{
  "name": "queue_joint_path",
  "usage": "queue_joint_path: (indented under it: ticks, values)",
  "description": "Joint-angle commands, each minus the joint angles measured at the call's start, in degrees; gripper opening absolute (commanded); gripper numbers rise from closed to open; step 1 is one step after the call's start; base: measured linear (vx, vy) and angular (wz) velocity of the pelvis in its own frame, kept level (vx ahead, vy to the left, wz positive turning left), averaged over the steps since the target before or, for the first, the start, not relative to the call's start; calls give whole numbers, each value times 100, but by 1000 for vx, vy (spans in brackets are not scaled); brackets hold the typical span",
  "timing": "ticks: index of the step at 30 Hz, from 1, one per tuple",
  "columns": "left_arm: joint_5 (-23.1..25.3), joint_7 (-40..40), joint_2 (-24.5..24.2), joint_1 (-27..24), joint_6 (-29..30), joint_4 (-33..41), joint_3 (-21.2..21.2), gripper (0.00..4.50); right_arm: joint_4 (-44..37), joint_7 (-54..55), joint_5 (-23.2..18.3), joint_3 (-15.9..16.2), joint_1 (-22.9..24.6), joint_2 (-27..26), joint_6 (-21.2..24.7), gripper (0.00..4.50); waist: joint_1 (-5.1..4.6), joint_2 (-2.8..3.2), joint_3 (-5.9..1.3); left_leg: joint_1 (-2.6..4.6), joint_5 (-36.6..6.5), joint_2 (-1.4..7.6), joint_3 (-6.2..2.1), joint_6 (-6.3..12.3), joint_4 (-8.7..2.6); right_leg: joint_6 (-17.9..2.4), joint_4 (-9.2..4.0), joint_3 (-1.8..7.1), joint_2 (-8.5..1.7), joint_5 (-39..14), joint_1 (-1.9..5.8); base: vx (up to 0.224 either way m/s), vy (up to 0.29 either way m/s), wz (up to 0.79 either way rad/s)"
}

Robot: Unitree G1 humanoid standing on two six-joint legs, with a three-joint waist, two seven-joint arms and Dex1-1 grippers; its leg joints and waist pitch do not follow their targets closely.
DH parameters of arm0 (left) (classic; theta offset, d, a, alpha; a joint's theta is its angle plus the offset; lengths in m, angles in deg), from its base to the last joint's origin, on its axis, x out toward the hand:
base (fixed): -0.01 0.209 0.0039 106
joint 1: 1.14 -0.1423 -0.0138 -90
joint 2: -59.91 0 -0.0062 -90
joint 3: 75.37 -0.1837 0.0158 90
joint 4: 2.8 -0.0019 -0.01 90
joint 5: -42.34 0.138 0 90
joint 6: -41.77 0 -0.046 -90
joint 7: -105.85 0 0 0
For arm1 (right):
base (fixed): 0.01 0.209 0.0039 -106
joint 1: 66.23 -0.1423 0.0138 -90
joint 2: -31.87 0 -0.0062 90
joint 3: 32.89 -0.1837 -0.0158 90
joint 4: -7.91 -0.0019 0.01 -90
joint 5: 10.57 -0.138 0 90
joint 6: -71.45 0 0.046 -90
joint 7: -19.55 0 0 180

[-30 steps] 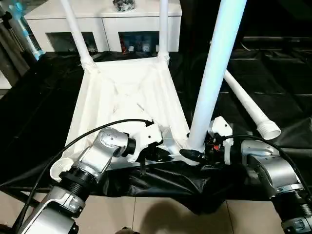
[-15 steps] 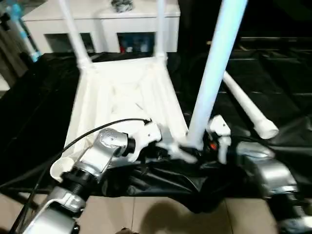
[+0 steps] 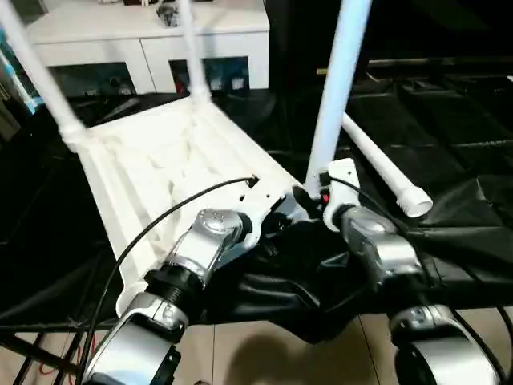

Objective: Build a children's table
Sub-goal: Rotate leg to tighten

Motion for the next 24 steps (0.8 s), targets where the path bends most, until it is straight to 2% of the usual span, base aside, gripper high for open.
queue_joint_path:
  ticks: [1, 4, 8, 9, 12, 14, 15, 16, 18, 21, 24]
  values:
    - [-55, -166, 113, 105, -280, 249, -69, 0, 398, -265, -54, 200, 105, -335, 185, 349, 44, -83, -318, 80, -675, 314, -134, 544, -425, -1631, -477, 257, -390, 301, 229, 0, 0, 0]
    - [-83, -315, 44, 66, -324, 306, -129, 0, 379, -361, 36, 271, 64, -272, 38, 381, 38, -76, -319, 76, -671, 313, -136, 555, -429, -1637, -470, 255, -383, 363, 232, 0, 0, 0]
    - [-189, -854, -174, -106, -519, 567, -265, 0, 100, -866, 37, 431, 104, 51, -64, 381, 46, -69, -328, 69, -548, 309, -129, 678, -411, -1674, -447, 251, -381, 650, 240, 0, 0, 0]
    - [-210, -1080, -268, -170, -541, 643, -303, 0, -116, -1286, 24, 513, 183, 239, -105, 381, 47, -71, -328, 70, -532, 312, -130, 694, -410, -1678, -443, 251, -379, 665, 238, 0, 0, 0]
    - [-263, -1398, -412, -255, -594, 749, -352, 0, -622, -2016, -26, 690, 398, 589, -123, 381, 95, -67, -342, 74, -417, 333, -131, 787, -391, -1659, -424, 253, -379, 849, 245, 0, 0, 0]
    - [-304, -1633, -499, -306, -644, 822, -391, 0, -897, -2415, -95, 750, 520, 775, -98, 381, 141, -56, -359, 85, -219, 344, -133, 896, -373, -1692, -391, 246, -372, 1106, 222, 0, 0, 0]
    - [-329, -1781, -566, -340, -647, 880, -424, 0, -1090, -2684, -144, 813, 609, 917, -79, 381, 162, -79, -358, 74, -179, 341, -135, 922, -369, -1678, -392, 244, -369, 1153, 240, 0, 0, 0]
    - [-355, -1933, -634, -373, -702, 929, -460, 0, -1250, -2925, -172, 877, 688, 1052, -86, 381, 215, -74, -368, 80, -114, 349, -129, 987, -352, -1674, -377, 248, -374, 1273, 224, 0, 0, 0]
    - [-437, -2353, -814, -463, -798, 1042, -544, 0, -1623, -3484, -270, 1004, 881, 1381, -85, 381, 251, -79, -374, 76, -31, 347, -121, 1039, -336, -1682, -350, 249, -369, 1370, 214, 0, 0, 0]
    - [-449, -2880, -1063, -568, -911, 1172, -701, 0, -2077, -4102, -520, 1075, 1087, 1716, 168, 381, 325, -76, -357, 78, -133, 362, -117, 1044, -348, -1654, -367, 246, -362, 1191, 205, 0, 0, 0]
    - [-454, -3310, -1269, -606, -950, 1250, -813, 0, -2345, -4460, -507, 1227, 1238, 1938, 163, 381, 383, -62, -352, 103, -287, 380, -115, 931, -371, -1635, -380, 245, -359, 891, 171, 0, 0, 0]
